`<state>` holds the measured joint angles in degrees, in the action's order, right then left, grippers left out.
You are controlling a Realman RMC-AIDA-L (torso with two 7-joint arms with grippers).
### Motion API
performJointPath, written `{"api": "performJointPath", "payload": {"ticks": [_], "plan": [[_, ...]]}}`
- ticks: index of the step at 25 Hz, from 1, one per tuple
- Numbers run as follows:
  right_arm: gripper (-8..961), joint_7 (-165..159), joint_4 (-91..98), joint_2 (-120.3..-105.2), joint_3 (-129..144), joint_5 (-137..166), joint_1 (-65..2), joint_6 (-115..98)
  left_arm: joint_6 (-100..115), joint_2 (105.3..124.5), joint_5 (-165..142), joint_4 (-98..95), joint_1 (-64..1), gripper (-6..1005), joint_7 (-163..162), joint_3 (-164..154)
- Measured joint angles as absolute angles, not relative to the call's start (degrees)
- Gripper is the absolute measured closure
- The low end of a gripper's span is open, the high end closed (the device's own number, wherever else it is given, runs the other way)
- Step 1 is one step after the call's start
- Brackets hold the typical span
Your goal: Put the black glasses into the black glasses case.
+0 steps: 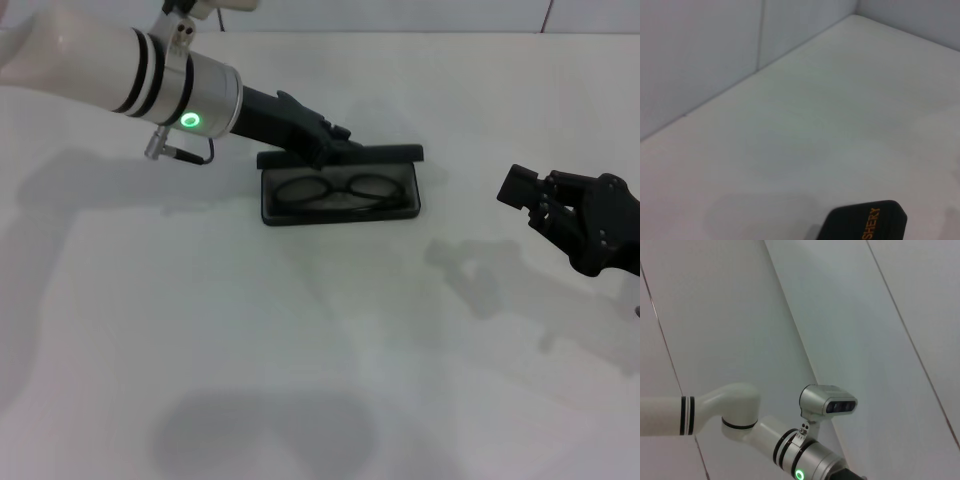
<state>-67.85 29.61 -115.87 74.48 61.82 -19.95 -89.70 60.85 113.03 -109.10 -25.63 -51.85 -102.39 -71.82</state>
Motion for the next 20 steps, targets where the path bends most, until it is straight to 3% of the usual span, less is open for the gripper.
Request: {"api": "performJointPath", "payload": {"ticks": [12, 20], "plan": [[849, -67.8, 29.8, -115.7, 74.9, 62.3, -20.1, -90.2, 67.6, 115.65, -113.4, -29.0, -50.1, 766, -102.6, -71.9], [848, -67.8, 30.4, -115.57, 75.0, 67.3, -21.5, -90.4, 93.2, 116.04, -106.9, -54.3, -37.0, 745, -105.9, -64.8]]}}
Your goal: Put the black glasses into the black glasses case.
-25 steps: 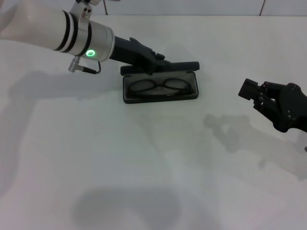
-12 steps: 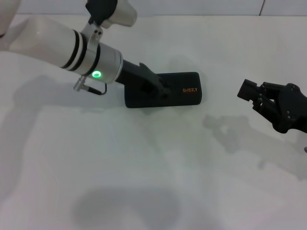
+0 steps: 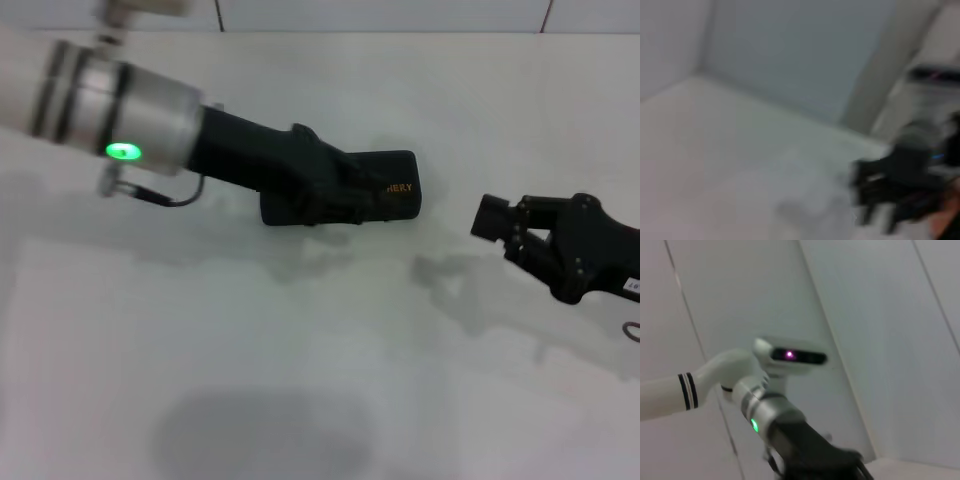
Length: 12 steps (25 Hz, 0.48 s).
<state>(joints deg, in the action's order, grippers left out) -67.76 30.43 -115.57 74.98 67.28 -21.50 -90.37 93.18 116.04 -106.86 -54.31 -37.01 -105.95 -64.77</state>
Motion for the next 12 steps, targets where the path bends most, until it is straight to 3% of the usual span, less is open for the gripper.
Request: {"api": "performJointPath", "payload": {"ticks": [2, 8, 12], "plan": [[848, -67.8, 30.9, -115.45, 75.0, 68.1, -22.0, -91.6, 100.5, 115.65, -101.9, -57.4, -33.5, 723, -102.6, -61.6], [649, -70.4, 35.9, -115.43, 75.0, 69.2, -22.5, -96.5, 109.2, 114.75, -92.8, -57.0, -24.8, 602, -91.4, -52.4], [555, -75.6, 39.8, -115.53, 75.3, 69.4, -23.6, -97.7, 109.3, 113.15, -92.2, -54.8, -22.2, 514, -89.6, -50.6]]}}
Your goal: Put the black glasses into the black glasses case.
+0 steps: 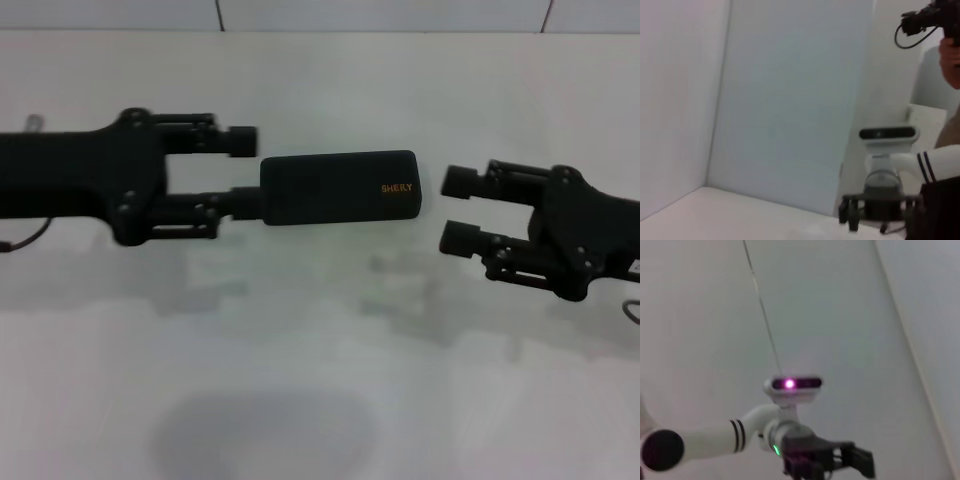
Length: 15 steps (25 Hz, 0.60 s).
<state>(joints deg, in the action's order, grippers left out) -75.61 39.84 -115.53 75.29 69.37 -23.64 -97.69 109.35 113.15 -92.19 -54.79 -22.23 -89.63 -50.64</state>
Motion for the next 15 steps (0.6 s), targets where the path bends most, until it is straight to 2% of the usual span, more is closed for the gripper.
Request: {"api": "performJointPath", "payload": {"ticks": [4, 7, 15], "plan": [[461, -81.0, 44.1, -115.26, 75.7, 71.9, -25.5, -97.9, 110.5, 111.42, -91.9, -49.8, -22.0, 421, -86.7, -50.2], [380, -85.2, 47.4, -115.22, 75.4, 75.7, -27.2, -96.9, 111.9, 111.27, -91.9, -46.8, -21.9, 347, -84.5, -49.5], [140, -86.9, 48.1, -115.41, 75.2, 77.1, -28.4, -95.9, 112.5, 111.42, -91.8, -44.2, -21.7, 320, -82.9, -48.4]]}}
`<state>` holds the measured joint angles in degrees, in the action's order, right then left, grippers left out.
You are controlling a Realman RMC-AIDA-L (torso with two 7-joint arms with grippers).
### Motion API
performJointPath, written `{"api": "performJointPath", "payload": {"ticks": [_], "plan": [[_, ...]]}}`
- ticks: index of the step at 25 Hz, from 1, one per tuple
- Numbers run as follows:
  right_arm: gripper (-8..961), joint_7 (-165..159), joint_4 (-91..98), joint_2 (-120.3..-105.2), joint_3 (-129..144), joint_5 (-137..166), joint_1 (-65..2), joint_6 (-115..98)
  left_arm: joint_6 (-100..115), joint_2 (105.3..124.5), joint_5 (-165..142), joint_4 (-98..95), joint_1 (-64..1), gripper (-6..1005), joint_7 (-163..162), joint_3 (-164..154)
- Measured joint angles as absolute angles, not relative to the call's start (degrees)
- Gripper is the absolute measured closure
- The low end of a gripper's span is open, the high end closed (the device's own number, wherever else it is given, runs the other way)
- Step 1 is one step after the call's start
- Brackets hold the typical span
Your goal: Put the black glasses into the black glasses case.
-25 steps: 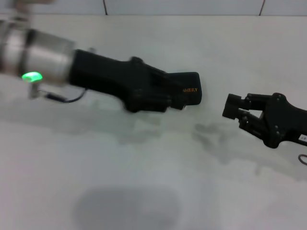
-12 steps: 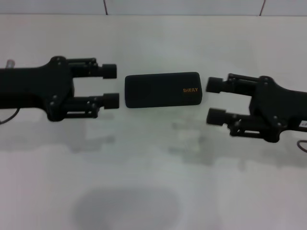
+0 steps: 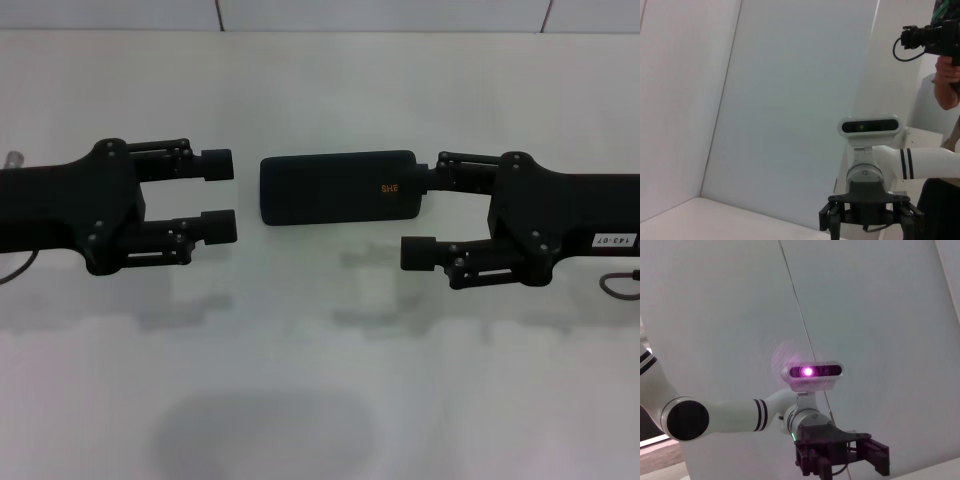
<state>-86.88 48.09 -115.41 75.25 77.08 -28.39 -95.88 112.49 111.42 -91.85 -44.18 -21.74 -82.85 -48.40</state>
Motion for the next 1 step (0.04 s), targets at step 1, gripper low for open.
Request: {"api": "performJointPath", "payload": {"ticks": [1], "plan": [[140, -86.9, 48.0, -115.44, 75.2, 77.1, -28.4, -95.8, 112.5, 111.45, -91.8, -44.0, -21.7, 320, -82.8, -48.4]]}}
